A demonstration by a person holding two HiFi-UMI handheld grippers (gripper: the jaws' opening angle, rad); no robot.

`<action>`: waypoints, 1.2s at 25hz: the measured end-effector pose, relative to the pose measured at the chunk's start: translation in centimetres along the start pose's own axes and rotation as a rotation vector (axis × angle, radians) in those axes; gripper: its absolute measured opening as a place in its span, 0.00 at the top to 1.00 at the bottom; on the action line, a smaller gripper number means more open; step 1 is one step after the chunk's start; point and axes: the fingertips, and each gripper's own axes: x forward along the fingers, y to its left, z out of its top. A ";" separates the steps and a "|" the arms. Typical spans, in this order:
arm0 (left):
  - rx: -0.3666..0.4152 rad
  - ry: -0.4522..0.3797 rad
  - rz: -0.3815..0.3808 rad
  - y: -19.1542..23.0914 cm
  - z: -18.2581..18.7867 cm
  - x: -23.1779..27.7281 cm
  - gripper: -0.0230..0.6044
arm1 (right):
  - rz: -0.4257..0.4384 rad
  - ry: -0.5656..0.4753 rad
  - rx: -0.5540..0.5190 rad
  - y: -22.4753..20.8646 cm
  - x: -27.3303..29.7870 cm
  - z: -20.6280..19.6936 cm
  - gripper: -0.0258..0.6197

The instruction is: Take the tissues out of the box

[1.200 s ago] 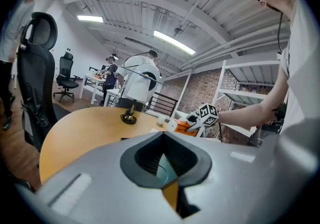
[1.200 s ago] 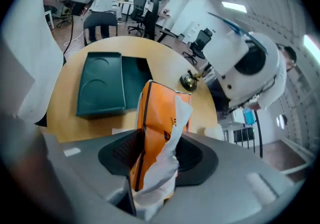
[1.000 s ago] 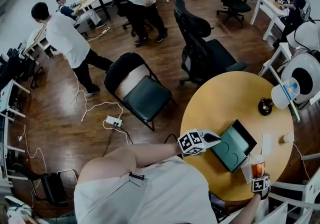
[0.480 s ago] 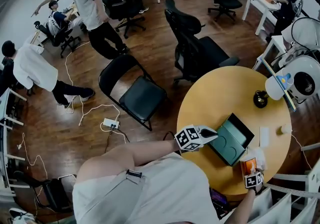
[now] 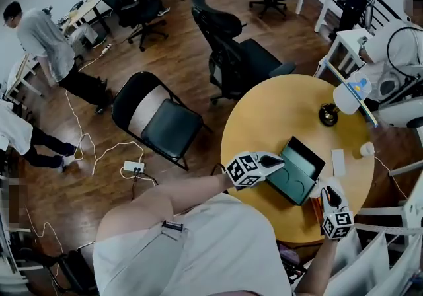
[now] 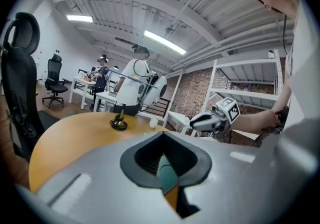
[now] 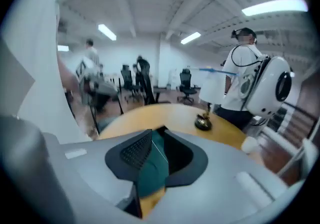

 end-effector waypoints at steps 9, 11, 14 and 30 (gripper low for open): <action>0.075 -0.081 -0.100 -1.6 3.6 -1.6 0.96 | 0.328 -0.337 -0.003 9.7 2.0 8.0 0.96; 0.067 -0.082 -0.114 -1.6 3.7 -1.2 0.96 | 0.322 -0.330 -0.010 9.6 2.0 7.9 0.96; 0.053 -0.075 -0.133 -2.2 3.0 -1.1 0.96 | 0.299 -0.312 -0.002 9.5 1.6 7.0 0.96; 0.076 -0.108 -0.128 -1.6 4.6 0.2 0.96 | 0.247 -0.343 -0.041 7.1 1.4 8.3 0.96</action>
